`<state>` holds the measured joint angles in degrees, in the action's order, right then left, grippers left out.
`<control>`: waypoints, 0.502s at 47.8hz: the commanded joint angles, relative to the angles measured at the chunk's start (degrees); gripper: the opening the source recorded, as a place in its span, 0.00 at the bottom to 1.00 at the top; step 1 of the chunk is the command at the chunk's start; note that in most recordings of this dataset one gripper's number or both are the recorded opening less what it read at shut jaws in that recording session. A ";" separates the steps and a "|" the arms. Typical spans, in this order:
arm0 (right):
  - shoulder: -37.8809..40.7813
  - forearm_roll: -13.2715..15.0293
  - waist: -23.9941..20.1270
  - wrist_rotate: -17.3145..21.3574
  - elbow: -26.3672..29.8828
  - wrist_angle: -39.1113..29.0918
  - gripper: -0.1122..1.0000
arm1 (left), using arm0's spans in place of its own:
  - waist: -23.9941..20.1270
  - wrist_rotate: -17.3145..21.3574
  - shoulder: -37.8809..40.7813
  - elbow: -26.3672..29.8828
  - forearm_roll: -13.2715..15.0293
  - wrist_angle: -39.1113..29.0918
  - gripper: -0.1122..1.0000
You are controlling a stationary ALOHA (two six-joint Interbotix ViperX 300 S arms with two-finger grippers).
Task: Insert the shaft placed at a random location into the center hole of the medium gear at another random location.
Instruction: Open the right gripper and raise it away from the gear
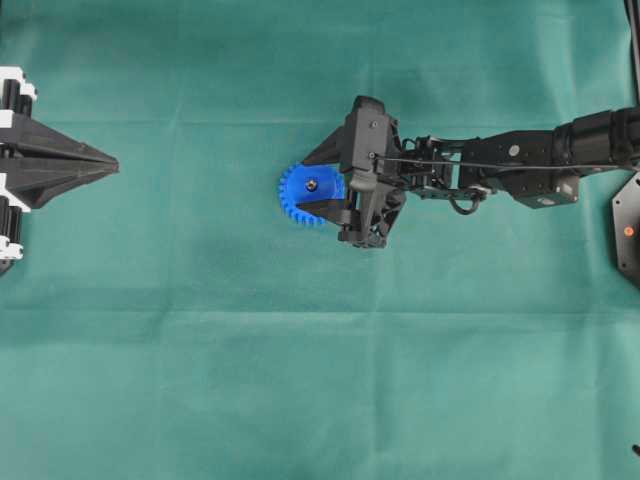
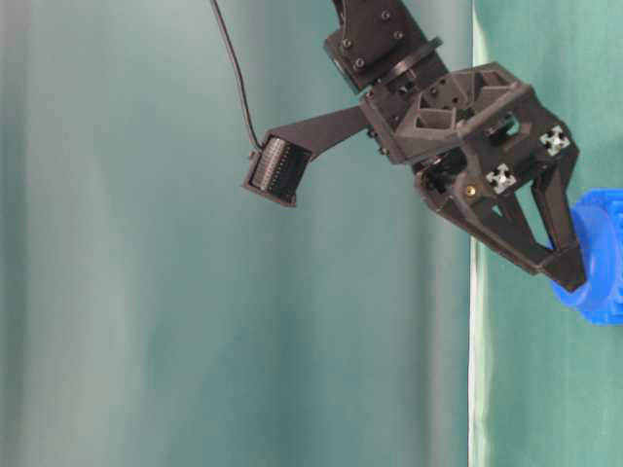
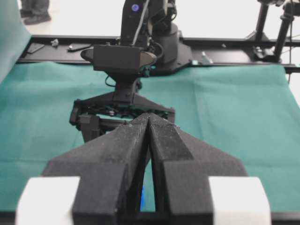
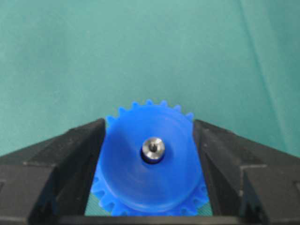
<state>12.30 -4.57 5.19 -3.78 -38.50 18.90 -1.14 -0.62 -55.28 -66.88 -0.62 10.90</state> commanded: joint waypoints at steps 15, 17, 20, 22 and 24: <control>-6.94 -0.18 -0.18 -0.18 -0.53 0.09 0.78 | 0.00 0.00 0.44 1.23 -0.18 0.09 0.10; -7.91 -0.09 -0.18 -0.18 -0.88 -0.09 0.78 | 0.00 -0.09 0.35 1.23 -0.18 0.09 0.10; -9.40 -0.09 -0.18 -0.18 -1.49 -0.44 0.78 | 0.00 -0.09 0.35 1.23 -0.18 0.09 0.10; -10.37 -0.09 -0.18 -0.18 -1.85 -0.70 0.78 | 0.00 -0.09 0.44 1.23 -0.18 0.09 0.10; -11.25 -0.09 -0.18 -0.18 -2.29 -0.88 0.78 | 0.00 0.00 0.44 1.23 -0.18 0.00 0.10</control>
<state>4.13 -4.66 5.19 -3.78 -40.78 18.11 -1.05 -0.62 -55.28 -66.88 -0.62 10.63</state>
